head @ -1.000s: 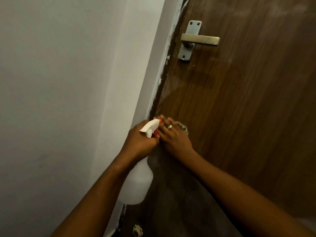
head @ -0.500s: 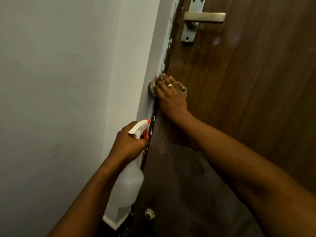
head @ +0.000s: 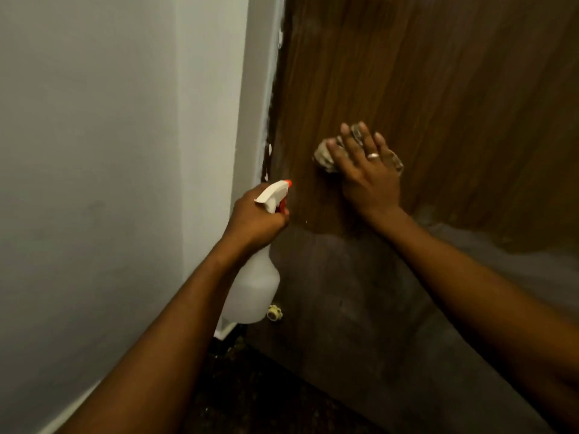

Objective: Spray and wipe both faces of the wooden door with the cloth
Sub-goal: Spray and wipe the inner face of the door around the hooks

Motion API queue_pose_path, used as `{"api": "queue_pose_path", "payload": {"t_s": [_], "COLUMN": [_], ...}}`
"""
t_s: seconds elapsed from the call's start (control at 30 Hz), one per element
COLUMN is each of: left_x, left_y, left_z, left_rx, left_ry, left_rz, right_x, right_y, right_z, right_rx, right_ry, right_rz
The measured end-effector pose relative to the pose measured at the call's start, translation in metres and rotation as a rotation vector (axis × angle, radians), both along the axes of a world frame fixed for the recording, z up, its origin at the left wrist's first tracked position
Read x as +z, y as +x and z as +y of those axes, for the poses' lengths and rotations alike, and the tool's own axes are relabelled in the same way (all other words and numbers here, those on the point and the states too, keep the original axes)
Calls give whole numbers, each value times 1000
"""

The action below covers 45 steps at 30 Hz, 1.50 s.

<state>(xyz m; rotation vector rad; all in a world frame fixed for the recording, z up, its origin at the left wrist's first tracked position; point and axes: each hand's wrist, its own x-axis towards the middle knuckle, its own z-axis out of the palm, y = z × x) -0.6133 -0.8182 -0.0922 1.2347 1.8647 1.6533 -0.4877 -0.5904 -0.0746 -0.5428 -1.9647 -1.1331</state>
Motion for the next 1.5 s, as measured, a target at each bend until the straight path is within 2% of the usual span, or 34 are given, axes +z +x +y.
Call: {"api": "queue_pose_path", "payload": {"t_s": [0.03, 0.1, 0.23, 0.33, 0.4, 0.47, 0.53, 0.6, 0.73, 0.83, 0.87, 0.9, 1.0, 1.07, 1.1, 1.17, 1.27, 1.37, 1.43, 1.5], "left_x": [-3, -10, -19, -21, -21, -23, -27, -31, -33, -29, -27, -26, -26, -29, -32, -35, -41, -43, -45, -46], "left_y": [1, 3, 1, -1, -3, -8, -13, -18, -30, -30, -29, -29, -28, -27, -25, -23, -26, -29, -28, -23], "left_z": [0, 0, 5, 7, 7, 8, 9, 10, 13, 15, 16, 16, 20, 22, 23, 25, 26, 25, 24, 25], "left_rx": [0, -3, -8, -4, -4, -8, 6, 30, 68, 56, 47, 44, 42, 46, 45, 35, 20, 6, -18, -52], "left_ry": [-4, -16, -38, -47, -48, -48, -55, -59, -66, -70, -65, -48, -27, -31, -36, -51, -64, -77, -70, -73], "left_rz": [2, 9, 12, -10, -3, 3, 9, 8, -5, 10, 14, 15, 16, 5, -2, -3, -20, -67, -97, -75], "right_x": [1, -16, -80, -114, -112, -90, -58, -48, -74, -93, -87, -69, 21, 85, 94, 69, -30, -104, -149, -179], "right_y": [-16, -49, -79, -54, -38, -44, -74, -112, -139, -106, -93, -86, -98, -111, -117, -128, -131, -104, -77, -42], "right_z": [-3, -6, -17, -19, -11, -1, -7, -14, -28, -32, -30, -26, 2, 1, 2, 4, -7, -24, -33, -26], "right_rx": [16, 29, 17, 51, 52, 57, 38, 29, -72, -35, 29, 44, 21, -15, -16, 38, 133, 158, 72, 3], "right_ry": [-12, -28, -137, -127, -48, 36, -17, -77, -177, -138, -133, -120, 51, 72, 83, 36, -34, -190, -251, -155], "right_rz": [32, -25, -466, -671, -650, -445, -266, -225, -352, -725, -753, -686, -142, 58, 109, 83, -165, -289, -534, -707]}}
